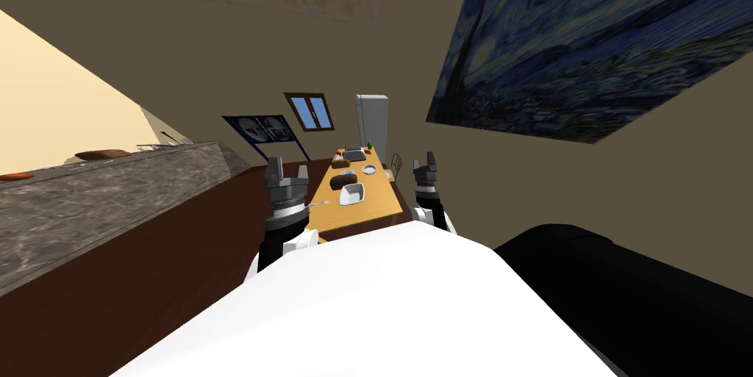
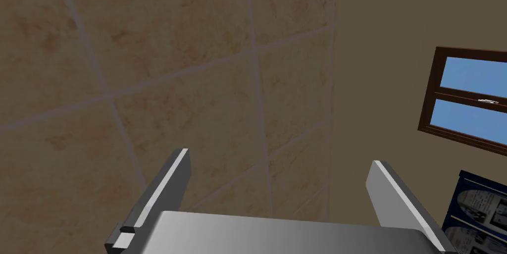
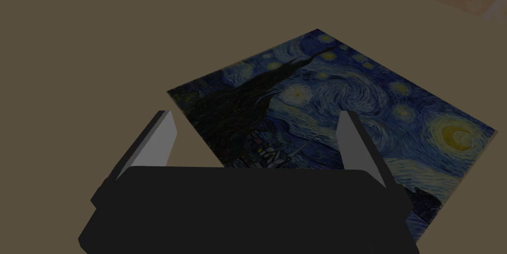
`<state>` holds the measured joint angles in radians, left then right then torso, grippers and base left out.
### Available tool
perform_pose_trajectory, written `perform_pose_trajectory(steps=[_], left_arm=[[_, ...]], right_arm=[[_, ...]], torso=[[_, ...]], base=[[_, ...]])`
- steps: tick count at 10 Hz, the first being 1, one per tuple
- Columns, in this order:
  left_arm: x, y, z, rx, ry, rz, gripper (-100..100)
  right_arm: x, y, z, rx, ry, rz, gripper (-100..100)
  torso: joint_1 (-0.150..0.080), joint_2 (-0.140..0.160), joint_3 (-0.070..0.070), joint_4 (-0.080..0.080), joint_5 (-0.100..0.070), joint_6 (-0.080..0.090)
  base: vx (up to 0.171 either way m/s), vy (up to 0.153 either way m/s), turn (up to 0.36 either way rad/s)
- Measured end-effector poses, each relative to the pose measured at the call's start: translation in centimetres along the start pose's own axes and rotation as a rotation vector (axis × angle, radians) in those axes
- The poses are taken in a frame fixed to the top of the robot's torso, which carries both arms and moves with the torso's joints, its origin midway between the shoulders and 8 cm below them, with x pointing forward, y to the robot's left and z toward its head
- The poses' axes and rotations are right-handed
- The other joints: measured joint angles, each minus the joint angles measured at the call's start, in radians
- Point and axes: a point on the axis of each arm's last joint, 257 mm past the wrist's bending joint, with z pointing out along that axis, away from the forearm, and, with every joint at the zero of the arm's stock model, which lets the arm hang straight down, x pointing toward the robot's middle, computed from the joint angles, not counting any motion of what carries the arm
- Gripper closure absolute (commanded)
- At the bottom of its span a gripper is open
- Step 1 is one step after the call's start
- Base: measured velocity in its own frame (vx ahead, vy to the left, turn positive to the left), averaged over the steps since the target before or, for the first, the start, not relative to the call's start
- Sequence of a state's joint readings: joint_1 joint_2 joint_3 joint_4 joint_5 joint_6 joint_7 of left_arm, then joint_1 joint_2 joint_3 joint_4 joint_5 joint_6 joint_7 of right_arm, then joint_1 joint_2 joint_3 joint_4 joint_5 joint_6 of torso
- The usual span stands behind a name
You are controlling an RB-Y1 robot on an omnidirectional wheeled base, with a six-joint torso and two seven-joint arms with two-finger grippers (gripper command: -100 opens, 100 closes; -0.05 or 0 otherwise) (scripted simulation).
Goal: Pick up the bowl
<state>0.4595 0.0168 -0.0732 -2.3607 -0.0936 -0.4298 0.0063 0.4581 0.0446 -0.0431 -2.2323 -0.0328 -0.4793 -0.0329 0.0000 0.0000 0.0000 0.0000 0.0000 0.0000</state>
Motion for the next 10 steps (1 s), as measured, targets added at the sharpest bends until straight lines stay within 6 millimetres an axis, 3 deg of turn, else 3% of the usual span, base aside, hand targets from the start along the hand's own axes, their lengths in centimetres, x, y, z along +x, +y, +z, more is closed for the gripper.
perform_pose_trajectory(steps=[6, 10], left_arm=[[0.1, 7.7, -0.8, -0.171, 0.073, 0.017, -100], [-0.3, 12.8, -1.2, -0.304, 0.091, 0.015, -100]], right_arm=[[0.0, 0.0, 0.0, 0.0, 0.0, 0.0, 0], [0.0, 0.0, 0.0, 0.0, 0.0, 0.0, 0]], torso=[[0.007, 0.002, 0.001, 0.001, 0.002, 0.0], [0.003, 0.001, 0.001, 0.0, 0.001, 0.0]], base=[[-0.066, 0.097, 0.022], [-0.019, 0.044, 0.005]])
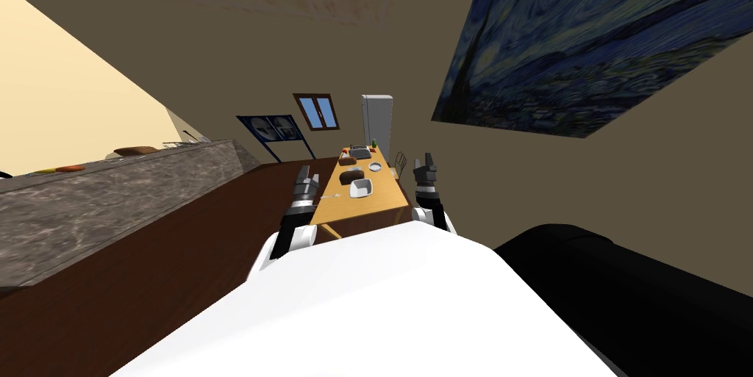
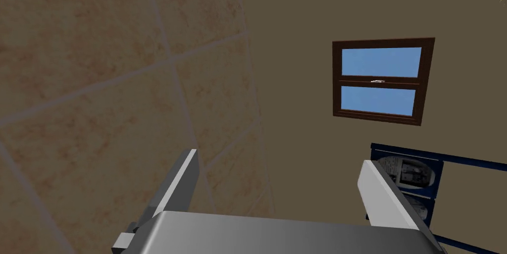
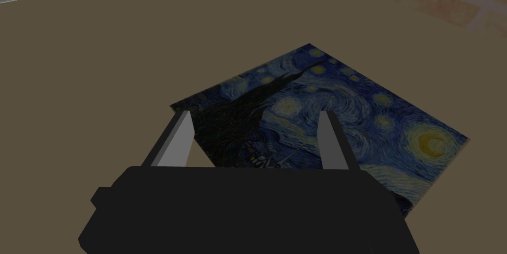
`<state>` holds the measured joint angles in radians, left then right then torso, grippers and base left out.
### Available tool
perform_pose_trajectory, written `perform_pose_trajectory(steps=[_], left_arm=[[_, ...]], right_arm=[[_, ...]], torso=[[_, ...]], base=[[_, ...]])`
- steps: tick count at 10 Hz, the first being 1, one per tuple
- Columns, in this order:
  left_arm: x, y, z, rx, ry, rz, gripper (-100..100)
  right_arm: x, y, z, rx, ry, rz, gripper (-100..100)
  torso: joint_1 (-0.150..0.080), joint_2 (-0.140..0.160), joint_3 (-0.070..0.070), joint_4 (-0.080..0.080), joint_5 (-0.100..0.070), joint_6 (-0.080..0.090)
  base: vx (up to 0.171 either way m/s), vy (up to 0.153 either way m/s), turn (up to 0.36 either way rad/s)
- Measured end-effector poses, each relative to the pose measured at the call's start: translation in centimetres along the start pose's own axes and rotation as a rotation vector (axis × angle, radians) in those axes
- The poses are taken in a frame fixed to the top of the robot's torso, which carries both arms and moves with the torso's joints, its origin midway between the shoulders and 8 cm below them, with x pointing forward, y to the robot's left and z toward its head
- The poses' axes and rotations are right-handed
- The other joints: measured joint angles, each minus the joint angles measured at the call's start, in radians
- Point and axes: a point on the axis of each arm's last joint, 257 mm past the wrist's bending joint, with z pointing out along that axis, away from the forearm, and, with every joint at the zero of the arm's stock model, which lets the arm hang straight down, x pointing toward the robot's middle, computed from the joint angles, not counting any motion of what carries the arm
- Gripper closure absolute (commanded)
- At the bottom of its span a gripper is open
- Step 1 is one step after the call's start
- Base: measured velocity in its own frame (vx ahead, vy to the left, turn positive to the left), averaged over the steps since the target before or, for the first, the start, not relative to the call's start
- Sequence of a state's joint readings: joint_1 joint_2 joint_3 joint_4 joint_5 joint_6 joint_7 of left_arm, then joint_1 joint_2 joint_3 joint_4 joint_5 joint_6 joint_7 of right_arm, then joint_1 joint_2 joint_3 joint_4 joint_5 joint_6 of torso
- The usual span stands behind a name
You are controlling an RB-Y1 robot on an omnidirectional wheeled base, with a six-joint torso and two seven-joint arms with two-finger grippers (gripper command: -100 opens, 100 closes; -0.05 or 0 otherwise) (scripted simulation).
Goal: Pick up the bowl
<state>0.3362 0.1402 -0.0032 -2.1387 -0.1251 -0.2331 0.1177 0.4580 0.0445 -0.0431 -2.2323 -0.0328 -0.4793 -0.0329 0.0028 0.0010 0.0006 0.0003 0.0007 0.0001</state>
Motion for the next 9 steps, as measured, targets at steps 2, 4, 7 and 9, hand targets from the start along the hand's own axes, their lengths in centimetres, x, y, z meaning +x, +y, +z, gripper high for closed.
perform_pose_trajectory(steps=[2, 4, 7, 9], left_arm=[[-0.2, 2.4, 0.0, -0.053, 0.003, -0.004, -100], [-0.6, 5.6, 0.6, -0.135, 0.005, -0.015, -100], [-1.0, 9.8, 0.1, -0.239, -0.001, -0.03, -100], [-1.3, 12.3, 0.1, -0.315, -0.008, -0.048, -100]], right_arm=[[0.0, 0.0, 0.0, 0.0, 0.0, 0.0, 0], [0.0, 0.0, 0.0, 0.0, 0.0, 0.0, 0], [0.0, 0.0, 0.0, 0.0, 0.0, 0.0, 0], [0.0, 0.0, 0.0, 0.0, 0.0, 0.0, 0]], torso=[[-0.001, 0.0, 0.0, 0.0, 0.0, 0.0], [0.0, 0.0, 0.0, 0.0, 0.0, 0.0], [-0.002, -0.001, 0.0, 0.0, 0.0, 0.0], [-0.002, -0.001, -0.001, 0.0, 0.0, 0.0]], base=[[-0.017, 0.027, 0.004], [-0.015, 0.03, -0.004], [-0.005, 0.014, -0.006], [0.001, 0.013, -0.014]])
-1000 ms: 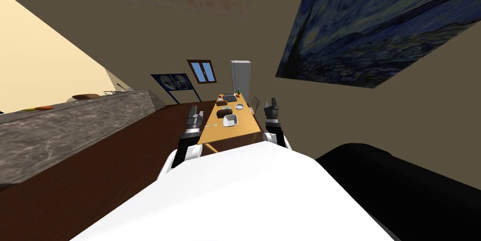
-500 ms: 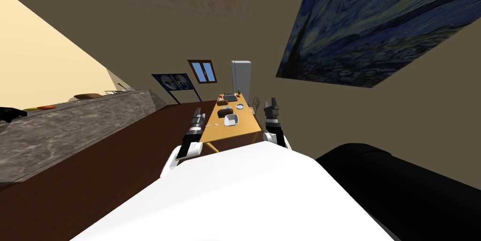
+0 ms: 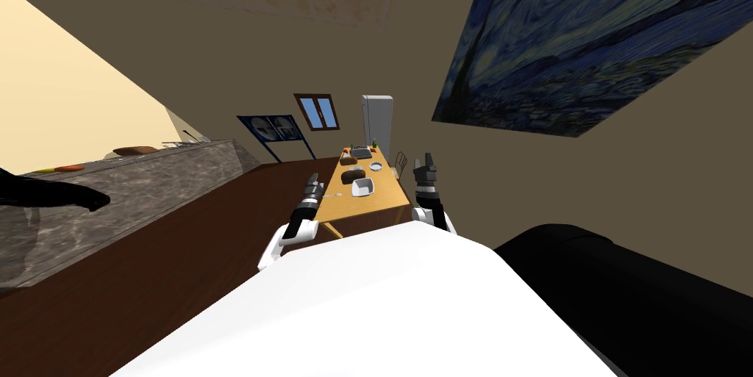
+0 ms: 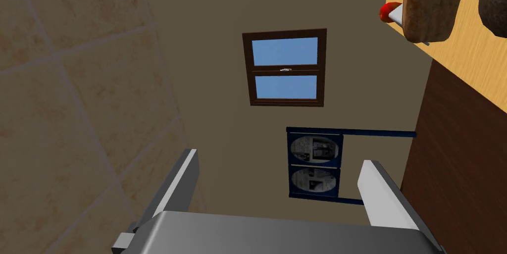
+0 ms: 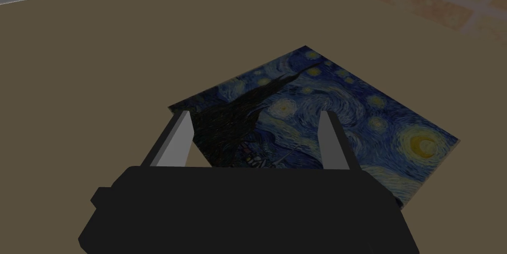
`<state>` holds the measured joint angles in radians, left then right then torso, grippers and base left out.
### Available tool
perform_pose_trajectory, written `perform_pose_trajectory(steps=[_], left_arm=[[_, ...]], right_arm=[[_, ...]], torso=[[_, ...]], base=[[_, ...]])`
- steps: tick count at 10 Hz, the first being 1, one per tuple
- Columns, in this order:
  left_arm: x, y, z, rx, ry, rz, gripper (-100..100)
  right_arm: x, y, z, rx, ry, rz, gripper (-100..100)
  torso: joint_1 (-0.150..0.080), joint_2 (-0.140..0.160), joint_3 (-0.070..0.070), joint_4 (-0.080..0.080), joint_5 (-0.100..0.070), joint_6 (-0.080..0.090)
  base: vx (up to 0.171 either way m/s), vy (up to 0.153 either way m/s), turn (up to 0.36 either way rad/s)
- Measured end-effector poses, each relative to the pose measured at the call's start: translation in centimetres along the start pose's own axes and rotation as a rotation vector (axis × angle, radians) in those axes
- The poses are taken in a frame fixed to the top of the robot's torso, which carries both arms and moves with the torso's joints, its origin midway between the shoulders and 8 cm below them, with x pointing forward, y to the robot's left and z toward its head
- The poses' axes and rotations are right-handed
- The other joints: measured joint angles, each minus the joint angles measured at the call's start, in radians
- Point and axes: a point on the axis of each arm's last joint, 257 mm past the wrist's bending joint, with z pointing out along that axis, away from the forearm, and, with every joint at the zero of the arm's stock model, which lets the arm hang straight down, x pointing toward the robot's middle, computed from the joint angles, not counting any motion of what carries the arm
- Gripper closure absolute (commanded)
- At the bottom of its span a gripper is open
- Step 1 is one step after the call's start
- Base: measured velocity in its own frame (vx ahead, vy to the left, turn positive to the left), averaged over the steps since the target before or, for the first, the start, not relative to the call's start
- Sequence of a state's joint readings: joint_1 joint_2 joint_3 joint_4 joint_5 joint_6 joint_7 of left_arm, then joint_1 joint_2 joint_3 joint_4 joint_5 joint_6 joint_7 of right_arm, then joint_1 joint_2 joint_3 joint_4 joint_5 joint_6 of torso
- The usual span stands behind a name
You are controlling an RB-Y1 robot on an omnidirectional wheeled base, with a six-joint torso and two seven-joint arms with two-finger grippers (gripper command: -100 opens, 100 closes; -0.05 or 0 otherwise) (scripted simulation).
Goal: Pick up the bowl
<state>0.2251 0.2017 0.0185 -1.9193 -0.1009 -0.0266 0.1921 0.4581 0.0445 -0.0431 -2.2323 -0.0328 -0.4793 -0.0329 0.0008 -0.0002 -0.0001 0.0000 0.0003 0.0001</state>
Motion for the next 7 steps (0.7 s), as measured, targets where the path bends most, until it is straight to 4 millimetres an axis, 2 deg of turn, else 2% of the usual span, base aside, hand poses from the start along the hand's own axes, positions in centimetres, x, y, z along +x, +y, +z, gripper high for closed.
perform_pose_trajectory(steps=[2, 5, 7], left_arm=[[0.1, 3.0, 0.3, -0.076, -0.008, -0.018, -100], [-0.4, 5.8, 1.3, -0.161, -0.02, -0.044, -100], [-0.2, 8.5, 1.8, -0.239, -0.03, -0.077, -100]], right_arm=[[0.0, 0.0, 0.0, 0.0, 0.0, 0.0, 0], [0.0, 0.0, 0.0, 0.0, 0.0, 0.0, 0], [0.0, 0.0, 0.0, 0.0, 0.0, 0.0, 0]], torso=[[0.0, 0.0, 0.0, 0.0, 0.0, 0.0], [-0.001, -0.001, 0.0, 0.0, 0.0, 0.0], [-0.001, -0.001, -0.001, 0.0, 0.0, 0.0]], base=[[0.006, 0.008, -0.013], [0.008, 0.002, -0.015], [0.016, 0.002, -0.028]])
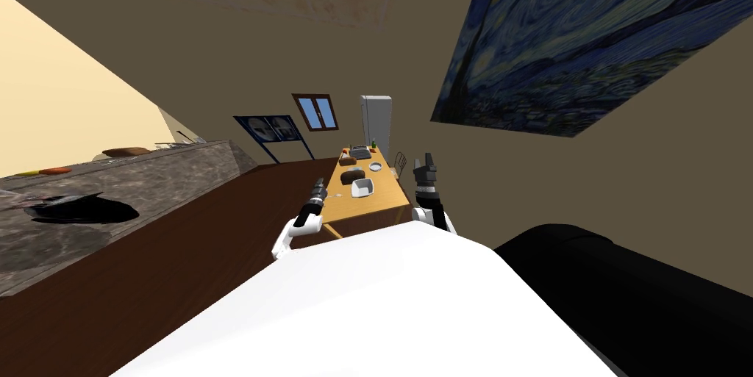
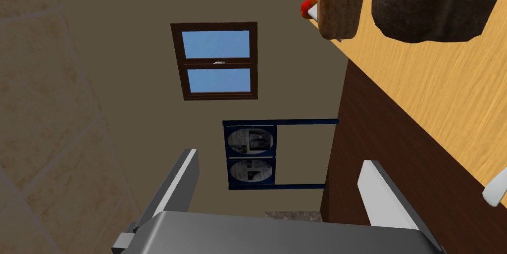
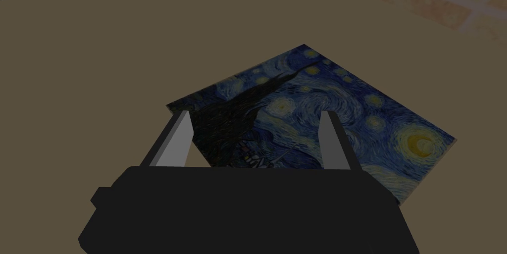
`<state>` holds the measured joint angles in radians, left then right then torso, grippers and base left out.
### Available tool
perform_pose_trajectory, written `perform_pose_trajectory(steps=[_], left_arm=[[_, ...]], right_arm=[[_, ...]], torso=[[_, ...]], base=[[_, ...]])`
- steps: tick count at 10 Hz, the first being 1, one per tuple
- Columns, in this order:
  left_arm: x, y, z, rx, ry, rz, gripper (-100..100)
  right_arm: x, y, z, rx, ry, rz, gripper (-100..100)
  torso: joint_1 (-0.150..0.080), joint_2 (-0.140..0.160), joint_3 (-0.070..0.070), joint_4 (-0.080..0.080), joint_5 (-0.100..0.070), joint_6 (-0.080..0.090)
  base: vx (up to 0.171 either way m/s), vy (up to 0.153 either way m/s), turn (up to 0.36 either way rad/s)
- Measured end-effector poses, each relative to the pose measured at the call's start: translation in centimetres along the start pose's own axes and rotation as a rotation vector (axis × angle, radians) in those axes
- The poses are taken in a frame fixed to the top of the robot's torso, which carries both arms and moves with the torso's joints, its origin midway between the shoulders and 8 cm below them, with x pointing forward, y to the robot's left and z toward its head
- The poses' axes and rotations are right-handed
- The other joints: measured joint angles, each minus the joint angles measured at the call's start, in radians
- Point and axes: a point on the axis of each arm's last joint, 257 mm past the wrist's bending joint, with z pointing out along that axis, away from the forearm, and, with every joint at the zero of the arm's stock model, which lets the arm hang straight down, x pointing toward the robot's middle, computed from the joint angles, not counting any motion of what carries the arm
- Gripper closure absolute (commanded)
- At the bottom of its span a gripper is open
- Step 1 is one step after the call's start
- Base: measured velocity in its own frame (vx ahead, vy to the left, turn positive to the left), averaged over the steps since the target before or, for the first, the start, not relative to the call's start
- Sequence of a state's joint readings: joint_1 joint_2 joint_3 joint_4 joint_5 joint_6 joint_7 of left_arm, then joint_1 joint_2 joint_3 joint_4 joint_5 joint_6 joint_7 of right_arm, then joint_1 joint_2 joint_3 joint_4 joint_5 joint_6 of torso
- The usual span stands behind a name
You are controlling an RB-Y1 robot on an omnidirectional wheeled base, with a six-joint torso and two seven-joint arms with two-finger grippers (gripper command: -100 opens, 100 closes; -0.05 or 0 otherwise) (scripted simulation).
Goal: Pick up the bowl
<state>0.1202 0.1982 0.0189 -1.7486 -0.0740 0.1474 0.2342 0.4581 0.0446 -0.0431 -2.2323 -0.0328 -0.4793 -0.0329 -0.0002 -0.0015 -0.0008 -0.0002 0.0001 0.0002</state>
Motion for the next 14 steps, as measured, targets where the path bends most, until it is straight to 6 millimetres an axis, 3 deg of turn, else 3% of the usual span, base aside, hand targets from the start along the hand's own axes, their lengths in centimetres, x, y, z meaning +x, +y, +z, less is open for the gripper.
perform_pose_trajectory(steps=[4, 14], left_arm=[[0.1, 4.5, 1.2, -0.14, -0.018, -0.05, -100], [2.1, 13.2, 1.6, -0.445, -0.041, -0.16, -100]], right_arm=[[0.0, 0.0, 0.0, 0.0, 0.0, 0.0, 0], [0.0, 0.0, 0.0, 0.0, 0.0, 0.0, 0]], torso=[[0.0, 0.0, 0.0, 0.0, 0.0, 0.0], [-0.001, 0.001, 0.001, 0.0, 0.0, 0.0]], base=[[0.017, -0.004, -0.019], [0.011, -0.013, -0.033]])
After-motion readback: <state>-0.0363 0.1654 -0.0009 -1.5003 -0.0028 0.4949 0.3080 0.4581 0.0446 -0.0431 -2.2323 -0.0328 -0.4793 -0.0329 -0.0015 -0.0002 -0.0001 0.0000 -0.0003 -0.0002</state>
